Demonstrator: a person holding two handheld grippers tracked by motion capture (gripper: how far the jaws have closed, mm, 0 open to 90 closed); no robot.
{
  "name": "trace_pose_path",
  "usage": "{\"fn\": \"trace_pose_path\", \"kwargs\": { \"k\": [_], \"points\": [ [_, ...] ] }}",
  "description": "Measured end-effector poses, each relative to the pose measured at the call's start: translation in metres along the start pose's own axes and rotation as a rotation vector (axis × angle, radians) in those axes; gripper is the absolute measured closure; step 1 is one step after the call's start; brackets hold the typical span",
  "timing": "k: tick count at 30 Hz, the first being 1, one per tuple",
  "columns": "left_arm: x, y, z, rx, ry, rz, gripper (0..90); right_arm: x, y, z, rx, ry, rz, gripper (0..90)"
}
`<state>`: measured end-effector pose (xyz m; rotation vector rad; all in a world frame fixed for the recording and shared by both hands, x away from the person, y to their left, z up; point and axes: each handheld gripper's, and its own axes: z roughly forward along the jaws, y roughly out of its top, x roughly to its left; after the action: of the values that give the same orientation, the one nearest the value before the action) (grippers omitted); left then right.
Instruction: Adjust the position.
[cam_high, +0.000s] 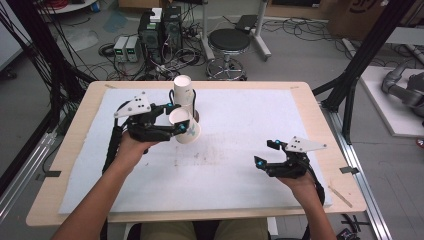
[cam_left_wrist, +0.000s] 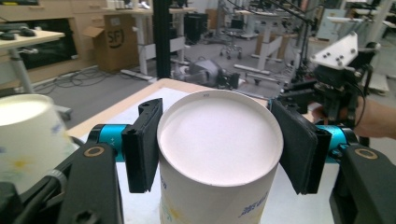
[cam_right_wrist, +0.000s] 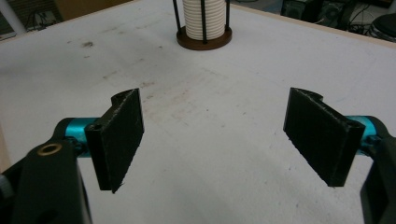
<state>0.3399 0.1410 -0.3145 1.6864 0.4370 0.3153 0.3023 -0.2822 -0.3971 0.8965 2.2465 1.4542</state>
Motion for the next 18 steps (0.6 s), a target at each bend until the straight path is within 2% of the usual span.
{"fn": "trace_pose_path", "kwargs": {
  "k": [8, 18],
  "points": [
    [-0.016, -0.01, 0.013, 0.035, -0.042, 0.011, 37.4, 0.01, 0.005, 0.003, -0.018, 0.071, -0.032, 19.6],
    [-0.025, -0.019, 0.024, 0.065, -0.088, 0.011, 37.3, 0.025, 0.015, 0.015, -0.017, 0.147, -0.069, 19.7]
  ]
}}
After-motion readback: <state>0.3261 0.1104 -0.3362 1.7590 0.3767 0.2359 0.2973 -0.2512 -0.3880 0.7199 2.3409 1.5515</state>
